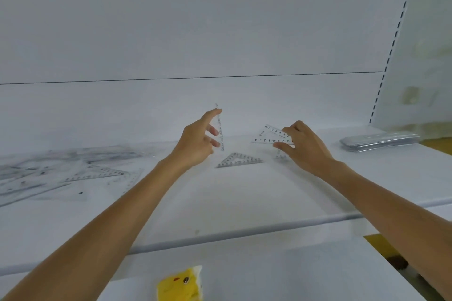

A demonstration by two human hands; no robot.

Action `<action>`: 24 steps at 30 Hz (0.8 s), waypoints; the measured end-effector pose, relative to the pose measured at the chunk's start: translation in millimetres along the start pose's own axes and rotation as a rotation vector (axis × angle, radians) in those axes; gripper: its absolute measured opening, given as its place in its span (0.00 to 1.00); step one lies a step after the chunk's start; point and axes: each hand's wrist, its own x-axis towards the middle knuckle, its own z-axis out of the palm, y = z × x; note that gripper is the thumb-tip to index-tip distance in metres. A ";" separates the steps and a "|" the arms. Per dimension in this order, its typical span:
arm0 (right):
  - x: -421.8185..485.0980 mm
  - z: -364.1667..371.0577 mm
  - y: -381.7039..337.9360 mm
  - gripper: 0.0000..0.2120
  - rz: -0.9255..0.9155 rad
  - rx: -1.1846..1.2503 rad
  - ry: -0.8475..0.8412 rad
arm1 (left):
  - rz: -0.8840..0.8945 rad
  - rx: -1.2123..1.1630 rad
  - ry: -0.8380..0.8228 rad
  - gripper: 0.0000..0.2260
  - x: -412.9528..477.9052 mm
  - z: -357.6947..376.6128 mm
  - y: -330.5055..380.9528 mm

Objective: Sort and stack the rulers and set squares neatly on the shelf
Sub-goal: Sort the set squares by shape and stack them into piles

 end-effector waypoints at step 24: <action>11.0 -14.8 85.0 0.24 -0.097 0.132 -0.196 | 0.112 0.411 0.139 0.11 25.2 67.8 44.1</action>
